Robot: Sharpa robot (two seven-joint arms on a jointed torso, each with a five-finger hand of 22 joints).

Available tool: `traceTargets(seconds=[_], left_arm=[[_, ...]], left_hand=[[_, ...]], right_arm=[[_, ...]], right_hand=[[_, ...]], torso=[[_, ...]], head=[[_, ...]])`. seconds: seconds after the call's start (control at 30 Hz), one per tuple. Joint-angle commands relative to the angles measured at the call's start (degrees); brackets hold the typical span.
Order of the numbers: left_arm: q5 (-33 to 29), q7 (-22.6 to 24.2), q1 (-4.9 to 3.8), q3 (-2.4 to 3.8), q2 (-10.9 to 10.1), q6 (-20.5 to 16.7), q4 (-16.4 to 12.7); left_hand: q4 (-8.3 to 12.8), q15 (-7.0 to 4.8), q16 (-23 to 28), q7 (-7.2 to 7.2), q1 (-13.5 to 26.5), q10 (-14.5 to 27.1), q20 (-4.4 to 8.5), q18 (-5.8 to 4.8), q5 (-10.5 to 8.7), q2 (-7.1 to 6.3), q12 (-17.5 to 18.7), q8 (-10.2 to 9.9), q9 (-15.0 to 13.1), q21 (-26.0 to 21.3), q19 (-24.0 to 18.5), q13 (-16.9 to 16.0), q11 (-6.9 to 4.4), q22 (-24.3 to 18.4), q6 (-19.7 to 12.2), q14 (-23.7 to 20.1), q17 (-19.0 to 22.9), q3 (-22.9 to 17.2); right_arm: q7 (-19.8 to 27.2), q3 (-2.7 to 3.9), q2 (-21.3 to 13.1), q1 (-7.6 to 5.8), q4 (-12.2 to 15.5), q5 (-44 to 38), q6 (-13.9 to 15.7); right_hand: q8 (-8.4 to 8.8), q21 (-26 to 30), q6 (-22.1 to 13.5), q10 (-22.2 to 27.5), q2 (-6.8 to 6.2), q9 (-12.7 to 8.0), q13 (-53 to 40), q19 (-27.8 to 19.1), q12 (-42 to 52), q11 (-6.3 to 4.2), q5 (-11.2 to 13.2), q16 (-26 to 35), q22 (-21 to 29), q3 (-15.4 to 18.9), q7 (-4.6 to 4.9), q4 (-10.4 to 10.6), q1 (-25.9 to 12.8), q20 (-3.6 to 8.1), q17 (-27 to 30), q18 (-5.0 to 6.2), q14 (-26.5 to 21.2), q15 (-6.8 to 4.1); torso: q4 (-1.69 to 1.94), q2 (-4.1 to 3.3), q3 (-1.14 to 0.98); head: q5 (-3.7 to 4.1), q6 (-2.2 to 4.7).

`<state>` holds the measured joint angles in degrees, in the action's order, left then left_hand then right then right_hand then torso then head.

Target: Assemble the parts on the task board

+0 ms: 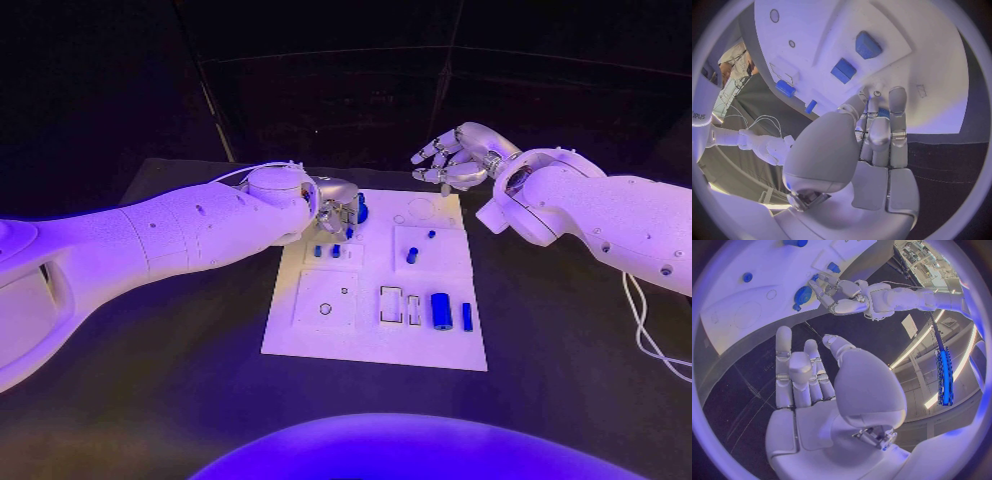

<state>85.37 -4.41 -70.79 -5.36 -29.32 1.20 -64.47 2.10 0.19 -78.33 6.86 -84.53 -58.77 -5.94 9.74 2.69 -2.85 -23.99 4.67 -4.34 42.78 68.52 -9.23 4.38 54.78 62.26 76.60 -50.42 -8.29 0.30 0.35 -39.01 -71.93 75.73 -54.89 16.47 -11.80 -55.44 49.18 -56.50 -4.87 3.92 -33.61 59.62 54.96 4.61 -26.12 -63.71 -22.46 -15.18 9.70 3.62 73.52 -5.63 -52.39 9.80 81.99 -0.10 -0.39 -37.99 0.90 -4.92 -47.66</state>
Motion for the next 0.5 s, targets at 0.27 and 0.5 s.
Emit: traceTargets(seconds=[0.27,0.5], left_arm=[[0.50,-0.07,-0.03,-0.02,-0.51,-2.73,-0.10],[0.50,-0.97,-0.01,-0.03,-0.87,-3.68,-0.22]], left_hand=[[-4.07,-0.62,-1.13,-0.25,8.13,-0.08,0.27,-0.17,0.03,-2.59,-2.93,0.72,-0.28,1.72,1.25,-1.35,-0.77,1.35,1.36,1.22,-1.44,5.04],[-4.88,-1.02,-1.66,-0.60,8.77,0.21,0.65,-0.59,0.03,-2.27,-5.25,1.45,-0.63,3.78,2.67,-2.50,-1.20,3.00,2.32,2.08,-2.71,7.20]], right_arm=[[0.44,0.04,-0.02,-0.10,0.01,0.13,0.08],[0.45,0.04,-0.06,-0.10,0.02,0.13,0.11]], right_hand=[[-0.22,0.31,0.28,0.00,0.04,0.05,0.06,0.38,0.30,-0.31,-0.17,0.06,0.09,0.11,-0.11,0.42,0.59,-0.21,-0.09,0.77,0.16,-0.20],[-0.22,0.31,0.28,0.00,0.04,0.05,0.06,0.38,0.30,-0.31,-0.17,0.06,0.09,0.11,-0.11,0.42,0.59,-0.21,-0.09,0.77,0.16,-0.20]], torso=[[0.01,0.01,-0.01],[0.00,0.01,0.00]], head=[[-0.13,-0.01],[-0.19,-0.04]])
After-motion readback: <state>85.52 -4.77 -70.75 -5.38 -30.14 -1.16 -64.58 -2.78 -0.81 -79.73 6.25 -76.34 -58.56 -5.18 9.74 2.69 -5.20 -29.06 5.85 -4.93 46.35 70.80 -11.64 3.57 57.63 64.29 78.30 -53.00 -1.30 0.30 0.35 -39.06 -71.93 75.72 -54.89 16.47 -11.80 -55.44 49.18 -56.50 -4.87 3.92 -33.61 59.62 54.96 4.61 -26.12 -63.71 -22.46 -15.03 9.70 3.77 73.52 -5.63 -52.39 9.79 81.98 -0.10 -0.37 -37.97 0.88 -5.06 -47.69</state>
